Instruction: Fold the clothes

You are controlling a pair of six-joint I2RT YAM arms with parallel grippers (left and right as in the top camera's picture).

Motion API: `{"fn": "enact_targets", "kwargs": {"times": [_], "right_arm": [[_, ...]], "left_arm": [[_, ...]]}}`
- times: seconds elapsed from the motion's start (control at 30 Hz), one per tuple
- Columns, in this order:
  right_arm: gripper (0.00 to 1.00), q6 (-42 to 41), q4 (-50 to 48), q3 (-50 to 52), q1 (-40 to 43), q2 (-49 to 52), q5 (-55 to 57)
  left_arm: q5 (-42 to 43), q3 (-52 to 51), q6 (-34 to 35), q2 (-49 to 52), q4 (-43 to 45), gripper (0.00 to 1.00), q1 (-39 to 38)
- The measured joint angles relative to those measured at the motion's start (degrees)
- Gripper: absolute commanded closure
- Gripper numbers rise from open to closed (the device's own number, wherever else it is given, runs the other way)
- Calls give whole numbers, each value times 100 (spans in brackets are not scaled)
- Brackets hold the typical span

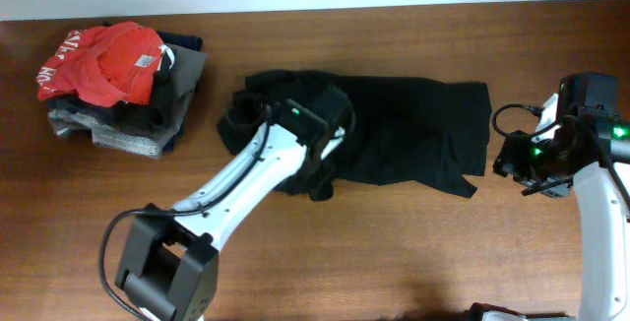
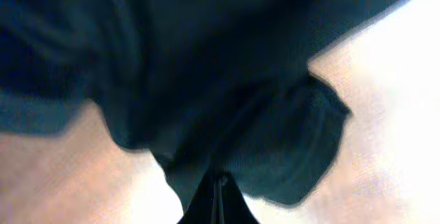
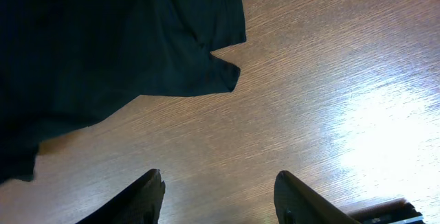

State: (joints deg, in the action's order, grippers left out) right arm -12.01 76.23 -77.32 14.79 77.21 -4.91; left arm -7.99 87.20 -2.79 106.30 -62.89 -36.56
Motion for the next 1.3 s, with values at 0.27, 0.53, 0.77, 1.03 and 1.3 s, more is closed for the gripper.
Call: {"fn": "enact_targets", "kwargs": {"times": [0.27,0.53,0.77,1.03,1.3], "right_arm": [[43,2,11,0,0,0,2],[43,0,24,0,0,0,2],[43,0,39,0,0,0,2],[43,-2,31,0,0,0,17],[43,-2,15,0,0,0,20]], "left_arm": [[-133,0,-70,0,787,100,378],[-177,0,-149,0,1233,45,866],[-190,2,-173,-2,717,44,925],[275,4,-909,-42,398,44,855],[487,2,-1401,286,850,45,592]]}}
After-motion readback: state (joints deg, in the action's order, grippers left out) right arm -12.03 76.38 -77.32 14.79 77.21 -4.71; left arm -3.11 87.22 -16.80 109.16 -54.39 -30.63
